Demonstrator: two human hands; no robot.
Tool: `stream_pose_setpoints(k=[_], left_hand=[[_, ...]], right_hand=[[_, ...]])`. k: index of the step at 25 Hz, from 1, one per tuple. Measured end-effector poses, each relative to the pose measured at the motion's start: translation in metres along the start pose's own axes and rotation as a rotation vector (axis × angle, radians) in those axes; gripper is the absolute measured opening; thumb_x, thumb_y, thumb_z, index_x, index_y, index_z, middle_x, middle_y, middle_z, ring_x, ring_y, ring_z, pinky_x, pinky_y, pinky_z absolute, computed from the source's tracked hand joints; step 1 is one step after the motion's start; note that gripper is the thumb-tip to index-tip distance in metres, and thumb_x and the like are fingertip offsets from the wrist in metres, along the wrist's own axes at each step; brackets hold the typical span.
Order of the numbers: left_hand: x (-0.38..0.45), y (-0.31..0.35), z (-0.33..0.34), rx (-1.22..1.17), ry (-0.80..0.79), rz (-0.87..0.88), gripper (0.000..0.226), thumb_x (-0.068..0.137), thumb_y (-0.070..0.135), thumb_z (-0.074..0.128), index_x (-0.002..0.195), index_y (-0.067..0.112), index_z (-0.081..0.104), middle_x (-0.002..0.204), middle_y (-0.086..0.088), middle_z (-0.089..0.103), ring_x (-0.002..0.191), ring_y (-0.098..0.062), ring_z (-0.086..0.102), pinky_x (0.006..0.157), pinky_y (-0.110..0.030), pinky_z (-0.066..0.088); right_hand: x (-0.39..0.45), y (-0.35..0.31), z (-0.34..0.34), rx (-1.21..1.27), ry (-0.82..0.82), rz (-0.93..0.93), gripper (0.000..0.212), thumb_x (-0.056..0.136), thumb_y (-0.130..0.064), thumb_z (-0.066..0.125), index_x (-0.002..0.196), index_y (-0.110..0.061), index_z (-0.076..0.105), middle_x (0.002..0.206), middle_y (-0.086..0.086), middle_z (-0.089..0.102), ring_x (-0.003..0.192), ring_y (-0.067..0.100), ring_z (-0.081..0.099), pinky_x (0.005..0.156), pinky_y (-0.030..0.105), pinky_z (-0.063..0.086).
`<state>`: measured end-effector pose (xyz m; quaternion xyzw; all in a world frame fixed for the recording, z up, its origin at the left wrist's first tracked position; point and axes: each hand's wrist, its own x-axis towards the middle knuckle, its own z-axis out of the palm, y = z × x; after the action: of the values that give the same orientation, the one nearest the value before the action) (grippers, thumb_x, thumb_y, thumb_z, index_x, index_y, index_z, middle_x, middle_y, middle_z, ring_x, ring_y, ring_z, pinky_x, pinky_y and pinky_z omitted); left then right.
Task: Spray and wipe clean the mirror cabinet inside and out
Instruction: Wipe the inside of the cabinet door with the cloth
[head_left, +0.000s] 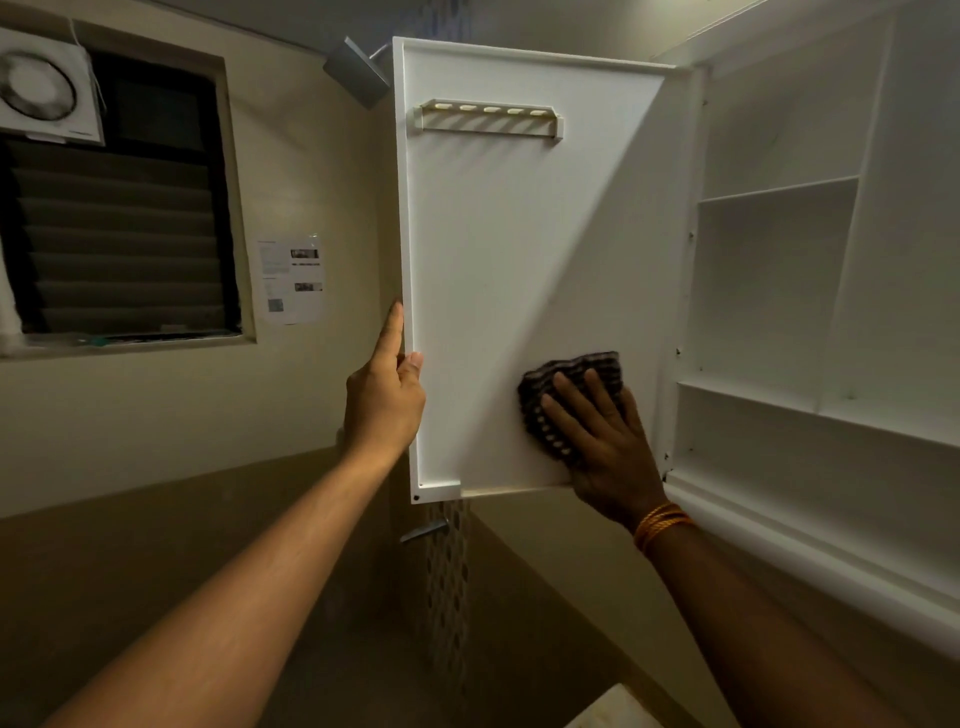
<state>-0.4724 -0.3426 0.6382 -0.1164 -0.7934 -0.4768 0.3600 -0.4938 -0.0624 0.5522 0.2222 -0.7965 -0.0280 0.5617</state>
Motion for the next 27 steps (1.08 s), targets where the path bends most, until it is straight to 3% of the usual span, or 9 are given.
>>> stream_pose_setpoints(k=[2,8,12,14,18,20,22,25,27], left_hand=[[0.000,-0.002,0.001,0.007,0.014,0.015,0.059,0.105,0.029,0.045,0.155,0.042,0.016,0.097,-0.004,0.067,0.063,-0.011,0.055,0.057,-0.021,0.045],[-0.003,-0.005,0.002,0.022,0.036,0.051,0.059,0.105,0.029,0.044,0.155,0.041,0.015,0.103,-0.005,0.068,0.072,-0.018,0.064,0.070,-0.039,0.061],[-0.003,-0.004,0.001,0.036,0.028,0.030,0.059,0.105,0.030,0.043,0.155,0.042,0.013,0.115,-0.007,0.068,0.073,-0.014,0.062,0.068,-0.030,0.057],[-0.004,-0.003,0.001,0.055,0.023,0.025,0.059,0.105,0.031,0.043,0.155,0.043,0.013,0.109,-0.007,0.068,0.065,-0.012,0.057,0.061,-0.026,0.052],[-0.007,-0.002,0.000,0.048,0.035,0.023,0.057,0.105,0.035,0.043,0.153,0.048,0.016,0.111,-0.006,0.069,0.080,-0.022,0.065,0.074,-0.040,0.060],[-0.005,-0.002,-0.002,0.035,0.033,0.002,0.055,0.104,0.034,0.045,0.152,0.048,0.021,0.104,-0.006,0.070,0.084,-0.022,0.066,0.079,-0.038,0.057],[-0.005,-0.001,-0.002,0.009,0.033,-0.015,0.054,0.104,0.033,0.046,0.152,0.046,0.024,0.100,-0.001,0.068,0.083,-0.015,0.064,0.077,-0.028,0.053],[-0.004,0.001,-0.003,-0.026,0.024,-0.036,0.051,0.105,0.031,0.045,0.151,0.045,0.028,0.113,0.010,0.063,0.074,0.006,0.053,0.064,-0.001,0.038],[-0.004,0.000,-0.004,-0.028,0.028,-0.038,0.051,0.105,0.031,0.045,0.151,0.045,0.028,0.120,0.004,0.066,0.072,0.005,0.053,0.059,0.001,0.037]], right_hand=[[-0.008,0.010,0.001,0.020,0.047,0.180,0.079,0.083,-0.014,0.055,0.158,-0.023,0.028,0.166,0.004,0.026,0.156,0.033,0.015,0.123,0.058,0.014],[-0.014,-0.013,0.011,0.142,0.162,0.581,0.068,0.094,-0.019,0.049,0.159,-0.015,0.030,0.169,0.005,0.018,0.158,0.031,0.004,0.125,0.054,0.003],[0.018,-0.082,0.022,0.428,0.298,1.129,0.077,0.090,-0.017,0.046,0.162,-0.019,0.019,0.171,0.005,0.008,0.157,0.032,-0.004,0.122,0.066,0.001],[0.040,-0.112,0.024,0.512,0.336,1.218,0.079,0.089,-0.019,0.046,0.162,-0.019,0.016,0.171,0.004,0.005,0.157,0.033,-0.006,0.120,0.066,0.000],[0.065,-0.167,0.028,0.532,0.239,1.081,0.094,0.077,-0.015,0.049,0.163,-0.023,0.010,0.170,-0.002,-0.008,0.155,0.026,-0.019,0.121,0.060,-0.007],[0.067,-0.188,0.032,0.493,0.172,0.959,0.094,0.076,-0.020,0.050,0.162,-0.023,0.012,0.169,-0.003,-0.010,0.155,0.024,-0.019,0.121,0.056,-0.008],[0.062,-0.201,0.037,0.422,0.129,0.790,0.093,0.075,-0.028,0.050,0.161,-0.023,0.016,0.170,-0.001,-0.007,0.157,0.027,-0.012,0.122,0.050,-0.007],[0.042,-0.204,0.045,0.332,0.064,0.546,0.087,0.080,-0.033,0.050,0.161,-0.025,0.018,0.170,-0.001,0.005,0.158,0.025,-0.006,0.123,0.049,-0.002],[0.026,-0.194,0.047,0.289,0.042,0.440,0.080,0.085,-0.031,0.051,0.159,-0.027,0.024,0.168,-0.001,0.013,0.158,0.022,-0.003,0.123,0.050,0.004]])
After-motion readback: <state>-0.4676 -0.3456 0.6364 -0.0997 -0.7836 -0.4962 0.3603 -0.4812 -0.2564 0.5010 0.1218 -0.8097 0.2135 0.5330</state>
